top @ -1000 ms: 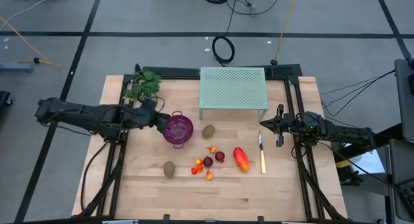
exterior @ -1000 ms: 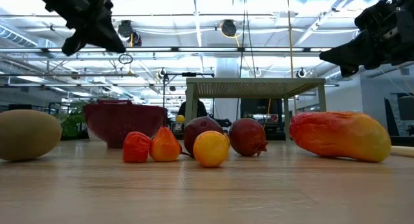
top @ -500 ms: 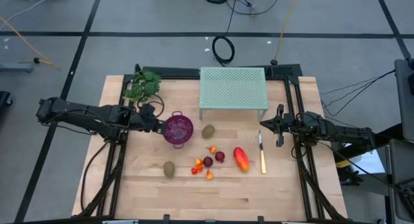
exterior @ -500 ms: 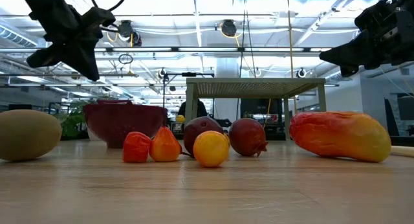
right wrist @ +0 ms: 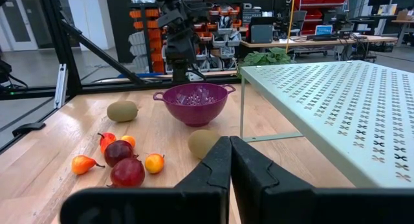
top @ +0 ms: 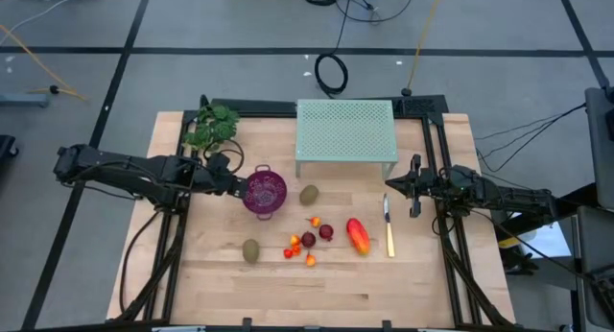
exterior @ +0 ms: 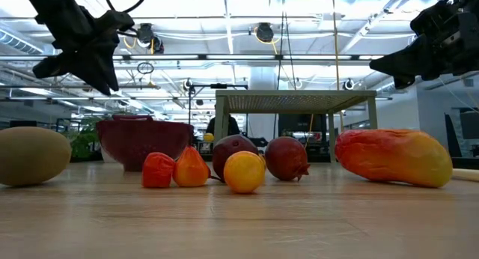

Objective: Pick & Place Fruit
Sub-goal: Put the dark red colander on the shelf

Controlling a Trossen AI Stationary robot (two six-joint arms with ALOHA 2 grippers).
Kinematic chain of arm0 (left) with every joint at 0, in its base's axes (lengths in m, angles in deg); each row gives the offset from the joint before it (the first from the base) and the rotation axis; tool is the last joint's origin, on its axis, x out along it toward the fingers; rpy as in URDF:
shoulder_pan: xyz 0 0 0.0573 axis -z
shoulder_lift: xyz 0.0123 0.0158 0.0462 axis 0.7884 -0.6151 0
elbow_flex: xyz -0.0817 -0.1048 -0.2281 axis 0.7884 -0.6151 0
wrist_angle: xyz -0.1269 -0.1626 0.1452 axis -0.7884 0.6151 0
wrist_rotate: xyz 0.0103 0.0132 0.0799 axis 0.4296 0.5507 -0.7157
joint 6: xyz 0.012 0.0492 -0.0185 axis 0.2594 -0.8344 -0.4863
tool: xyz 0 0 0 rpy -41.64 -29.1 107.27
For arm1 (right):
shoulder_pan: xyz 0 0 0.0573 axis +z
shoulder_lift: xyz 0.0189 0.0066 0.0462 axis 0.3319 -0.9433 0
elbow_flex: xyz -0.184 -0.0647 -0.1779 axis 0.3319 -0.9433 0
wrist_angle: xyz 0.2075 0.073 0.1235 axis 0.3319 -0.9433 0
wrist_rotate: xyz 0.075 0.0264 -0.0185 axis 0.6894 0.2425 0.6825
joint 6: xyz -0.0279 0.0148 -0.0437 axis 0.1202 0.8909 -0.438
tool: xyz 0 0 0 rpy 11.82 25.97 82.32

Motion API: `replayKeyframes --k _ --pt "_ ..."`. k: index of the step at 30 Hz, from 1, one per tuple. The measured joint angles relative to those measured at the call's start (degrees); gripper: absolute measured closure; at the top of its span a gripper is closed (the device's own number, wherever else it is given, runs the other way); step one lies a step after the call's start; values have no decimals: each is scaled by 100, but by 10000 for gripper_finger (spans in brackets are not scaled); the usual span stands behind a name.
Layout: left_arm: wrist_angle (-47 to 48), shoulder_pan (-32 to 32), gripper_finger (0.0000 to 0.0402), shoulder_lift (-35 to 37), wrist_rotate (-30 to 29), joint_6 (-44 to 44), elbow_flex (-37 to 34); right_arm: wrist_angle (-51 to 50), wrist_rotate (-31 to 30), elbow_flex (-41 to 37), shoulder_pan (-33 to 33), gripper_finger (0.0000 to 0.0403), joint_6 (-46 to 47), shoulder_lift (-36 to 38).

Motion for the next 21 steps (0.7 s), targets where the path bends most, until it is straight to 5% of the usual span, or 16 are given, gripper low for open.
replayKeyframes --k 10,21 --pt "99 0 172 -397 -97 248 -4 0 -2 1 0 403 0 -2" --pt "106 0 149 -1215 -51 415 -4 0 -7 1 1 403 0 -2"
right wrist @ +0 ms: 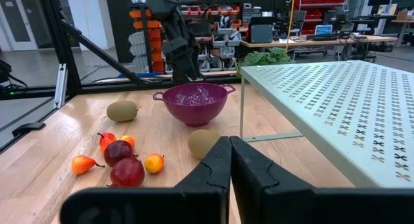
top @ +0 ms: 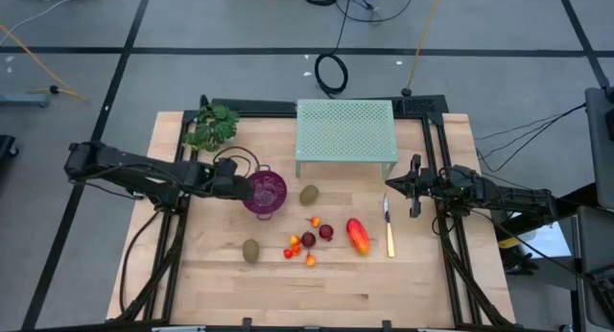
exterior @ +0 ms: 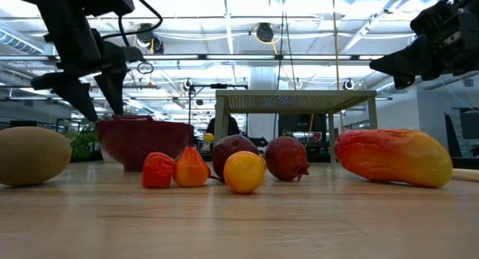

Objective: Pick & Place Fruit
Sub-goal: Put the dark red colander on the shelf

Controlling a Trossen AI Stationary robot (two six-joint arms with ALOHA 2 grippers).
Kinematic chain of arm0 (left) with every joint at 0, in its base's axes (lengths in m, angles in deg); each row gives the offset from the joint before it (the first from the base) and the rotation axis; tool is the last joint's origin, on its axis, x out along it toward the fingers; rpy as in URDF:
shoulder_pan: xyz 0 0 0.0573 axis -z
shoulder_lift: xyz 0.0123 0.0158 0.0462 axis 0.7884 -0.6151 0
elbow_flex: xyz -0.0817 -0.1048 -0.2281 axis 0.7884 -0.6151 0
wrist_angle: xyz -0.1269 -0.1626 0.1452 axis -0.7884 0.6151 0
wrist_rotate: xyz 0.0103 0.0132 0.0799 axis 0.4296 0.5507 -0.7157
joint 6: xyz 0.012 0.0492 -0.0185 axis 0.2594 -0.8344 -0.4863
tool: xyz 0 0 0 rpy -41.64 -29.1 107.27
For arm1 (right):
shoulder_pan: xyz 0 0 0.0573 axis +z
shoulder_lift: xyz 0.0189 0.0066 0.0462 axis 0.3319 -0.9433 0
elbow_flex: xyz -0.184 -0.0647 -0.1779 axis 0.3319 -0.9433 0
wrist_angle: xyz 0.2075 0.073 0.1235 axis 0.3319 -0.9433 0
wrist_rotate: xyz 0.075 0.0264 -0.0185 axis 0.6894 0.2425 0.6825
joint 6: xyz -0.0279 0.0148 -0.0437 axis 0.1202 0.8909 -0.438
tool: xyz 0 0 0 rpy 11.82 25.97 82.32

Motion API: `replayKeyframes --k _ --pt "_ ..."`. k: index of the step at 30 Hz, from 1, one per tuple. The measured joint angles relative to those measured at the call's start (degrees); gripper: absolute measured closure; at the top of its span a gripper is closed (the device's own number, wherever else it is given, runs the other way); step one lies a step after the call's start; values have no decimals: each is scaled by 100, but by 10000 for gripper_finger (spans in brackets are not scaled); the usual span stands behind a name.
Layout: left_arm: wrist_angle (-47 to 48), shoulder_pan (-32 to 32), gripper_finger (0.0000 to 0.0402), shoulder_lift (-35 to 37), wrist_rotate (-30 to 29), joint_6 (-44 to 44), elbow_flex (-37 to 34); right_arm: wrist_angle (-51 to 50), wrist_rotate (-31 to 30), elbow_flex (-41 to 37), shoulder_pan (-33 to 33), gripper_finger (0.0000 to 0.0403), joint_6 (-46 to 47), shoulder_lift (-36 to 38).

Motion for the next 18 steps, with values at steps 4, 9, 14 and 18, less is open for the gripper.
replayKeyframes --k 4,9,14,18 --pt "-165 2 149 -219 113 46 0 0 0 -2 2 403 0 0" --pt "-422 -49 149 -533 160 -112 0 0 0 -1 1 403 -16 0" --pt "-411 -194 149 -774 440 -170 0 -2 1 -1 0 403 -17 0" --pt "-415 -279 149 -850 473 -170 0 -2 0 0 0 403 -17 0"
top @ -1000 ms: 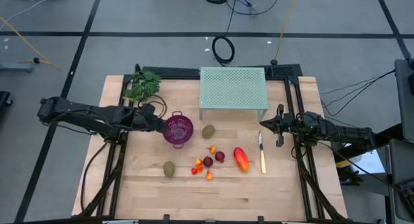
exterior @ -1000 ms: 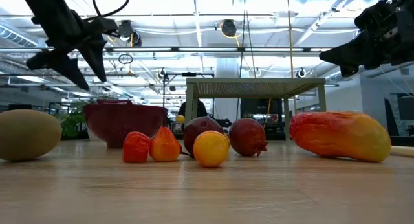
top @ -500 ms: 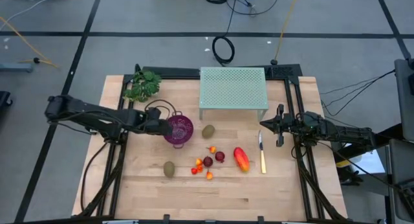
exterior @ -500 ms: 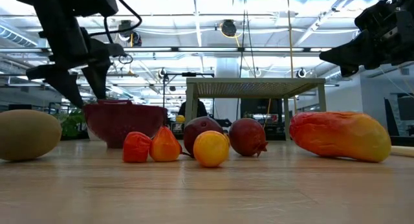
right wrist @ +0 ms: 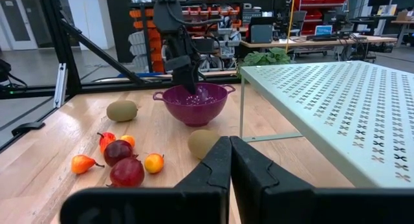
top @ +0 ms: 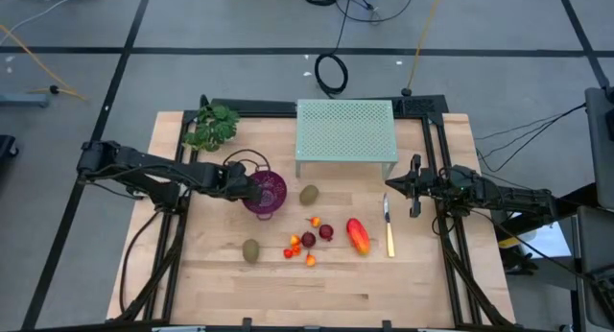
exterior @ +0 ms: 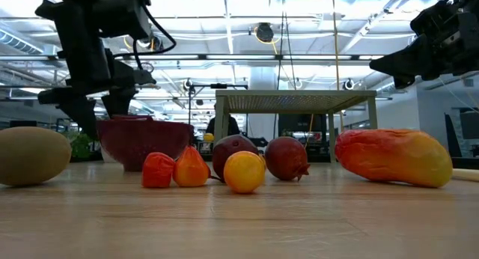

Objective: Pick & Place Fruit
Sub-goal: Put the dark red colander on the shelf

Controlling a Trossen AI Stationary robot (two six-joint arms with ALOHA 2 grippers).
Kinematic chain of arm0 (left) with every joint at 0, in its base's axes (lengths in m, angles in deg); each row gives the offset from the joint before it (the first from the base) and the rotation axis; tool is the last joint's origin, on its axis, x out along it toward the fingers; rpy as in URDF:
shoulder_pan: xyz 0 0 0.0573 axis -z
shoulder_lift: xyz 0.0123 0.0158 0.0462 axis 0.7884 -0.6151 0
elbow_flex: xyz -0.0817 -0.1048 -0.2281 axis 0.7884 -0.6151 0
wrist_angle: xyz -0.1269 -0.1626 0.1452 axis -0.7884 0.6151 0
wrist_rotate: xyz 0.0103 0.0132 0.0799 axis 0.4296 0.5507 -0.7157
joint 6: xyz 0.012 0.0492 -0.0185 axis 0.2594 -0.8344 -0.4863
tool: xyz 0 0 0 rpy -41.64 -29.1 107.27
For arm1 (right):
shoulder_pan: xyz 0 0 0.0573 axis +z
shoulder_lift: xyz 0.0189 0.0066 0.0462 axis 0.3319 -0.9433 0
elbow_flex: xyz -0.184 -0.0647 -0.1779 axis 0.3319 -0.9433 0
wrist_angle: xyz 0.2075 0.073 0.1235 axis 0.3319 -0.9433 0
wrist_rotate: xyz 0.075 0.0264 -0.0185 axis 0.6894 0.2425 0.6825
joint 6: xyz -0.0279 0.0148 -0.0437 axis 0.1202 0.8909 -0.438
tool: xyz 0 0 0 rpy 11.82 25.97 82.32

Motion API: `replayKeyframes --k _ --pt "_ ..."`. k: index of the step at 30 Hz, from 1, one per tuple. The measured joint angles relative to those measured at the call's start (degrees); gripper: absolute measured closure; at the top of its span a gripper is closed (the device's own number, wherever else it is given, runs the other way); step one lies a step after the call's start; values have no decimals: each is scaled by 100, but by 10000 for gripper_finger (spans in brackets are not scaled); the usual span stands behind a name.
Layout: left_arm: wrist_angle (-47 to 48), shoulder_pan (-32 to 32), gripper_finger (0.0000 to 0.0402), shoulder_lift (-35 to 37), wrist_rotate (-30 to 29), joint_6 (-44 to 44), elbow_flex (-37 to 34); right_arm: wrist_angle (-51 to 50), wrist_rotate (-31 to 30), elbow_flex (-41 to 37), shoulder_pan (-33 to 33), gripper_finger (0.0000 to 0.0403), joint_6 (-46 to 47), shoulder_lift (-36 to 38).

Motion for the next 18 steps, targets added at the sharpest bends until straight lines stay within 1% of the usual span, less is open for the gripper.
replayKeyframes --k 3,7,13,18 --pt "-8 -72 153 2 200 110 0 2 0 1 1 403 0 0" --pt "-9 -130 181 2 492 289 0 2 0 -1 1 403 -2 0" --pt "-22 -132 236 2 520 359 0 2 0 -1 1 403 -2 0" --pt "-23 -132 269 2 555 358 0 0 0 0 0 403 -2 0"
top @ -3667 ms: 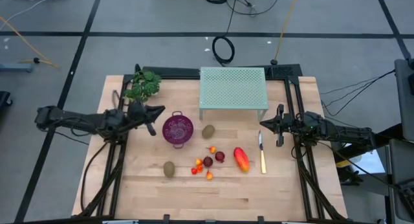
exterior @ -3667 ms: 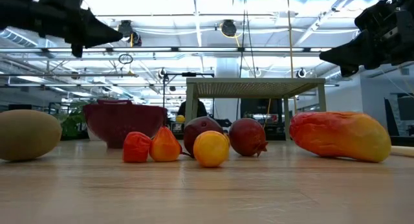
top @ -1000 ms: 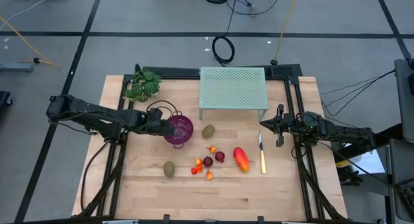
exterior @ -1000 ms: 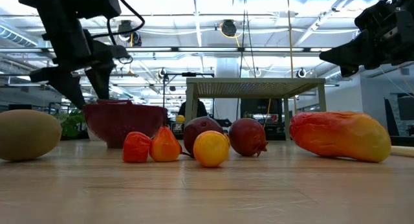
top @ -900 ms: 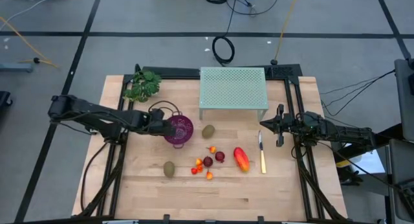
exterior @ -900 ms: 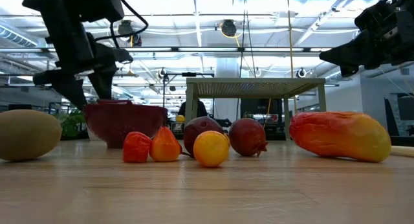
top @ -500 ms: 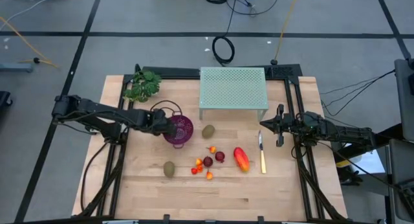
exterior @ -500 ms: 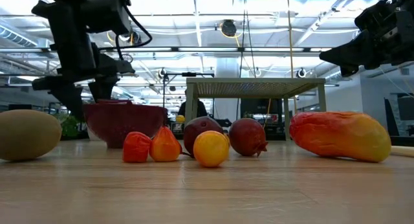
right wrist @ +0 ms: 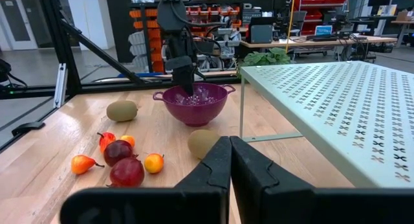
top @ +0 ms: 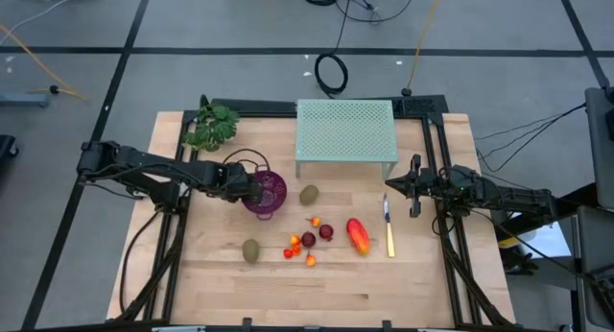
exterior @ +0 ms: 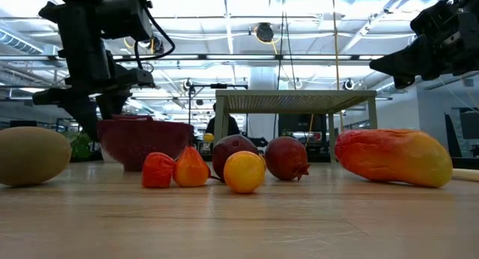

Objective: Pick & Place Fruit
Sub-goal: Put the dark red colander on the shelf

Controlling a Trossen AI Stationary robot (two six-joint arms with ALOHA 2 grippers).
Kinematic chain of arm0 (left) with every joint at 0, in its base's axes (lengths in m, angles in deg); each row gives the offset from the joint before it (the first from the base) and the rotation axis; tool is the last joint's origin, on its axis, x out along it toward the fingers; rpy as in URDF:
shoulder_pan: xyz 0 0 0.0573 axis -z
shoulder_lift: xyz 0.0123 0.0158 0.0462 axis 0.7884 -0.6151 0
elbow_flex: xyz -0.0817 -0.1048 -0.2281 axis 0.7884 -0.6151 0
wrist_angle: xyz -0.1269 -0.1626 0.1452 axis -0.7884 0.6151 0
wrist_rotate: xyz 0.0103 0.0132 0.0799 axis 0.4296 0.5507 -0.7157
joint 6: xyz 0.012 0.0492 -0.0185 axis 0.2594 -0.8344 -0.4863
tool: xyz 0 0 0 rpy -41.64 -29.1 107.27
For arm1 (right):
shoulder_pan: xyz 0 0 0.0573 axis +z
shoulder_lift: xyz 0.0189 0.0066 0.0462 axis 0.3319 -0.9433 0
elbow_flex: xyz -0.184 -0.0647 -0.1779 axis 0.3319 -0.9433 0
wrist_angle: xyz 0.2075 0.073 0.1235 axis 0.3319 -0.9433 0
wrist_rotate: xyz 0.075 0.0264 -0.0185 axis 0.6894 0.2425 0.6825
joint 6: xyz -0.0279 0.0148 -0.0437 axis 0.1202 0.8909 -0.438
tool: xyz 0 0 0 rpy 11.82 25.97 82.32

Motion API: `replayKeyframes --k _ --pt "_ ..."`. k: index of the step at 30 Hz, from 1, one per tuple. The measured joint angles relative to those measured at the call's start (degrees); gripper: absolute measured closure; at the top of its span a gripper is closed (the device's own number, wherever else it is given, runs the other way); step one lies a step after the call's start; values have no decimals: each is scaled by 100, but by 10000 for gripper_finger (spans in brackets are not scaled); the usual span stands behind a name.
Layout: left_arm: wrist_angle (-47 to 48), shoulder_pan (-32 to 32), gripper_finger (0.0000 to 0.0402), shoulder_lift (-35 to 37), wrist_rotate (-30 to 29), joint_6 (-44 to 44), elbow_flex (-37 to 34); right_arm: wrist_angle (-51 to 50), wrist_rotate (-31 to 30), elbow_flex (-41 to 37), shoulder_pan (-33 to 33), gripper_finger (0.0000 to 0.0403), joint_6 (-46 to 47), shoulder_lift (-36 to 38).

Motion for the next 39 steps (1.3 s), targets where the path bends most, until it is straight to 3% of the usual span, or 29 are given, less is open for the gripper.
replayKeyframes --k 8,15,23,30,39 --pt "31 0 321 2 4 -51 0 2 0 0 1 403 0 1" --pt "134 0 392 10 0 -41 0 2 0 1 0 403 0 0" --pt "134 0 398 24 95 -102 0 1 0 -2 0 403 0 0" --pt "189 -20 399 452 164 -248 141 0 0 1 -1 403 0 2" --pt "921 -321 400 921 157 -1177 1303 2 0 0 0 403 0 2"
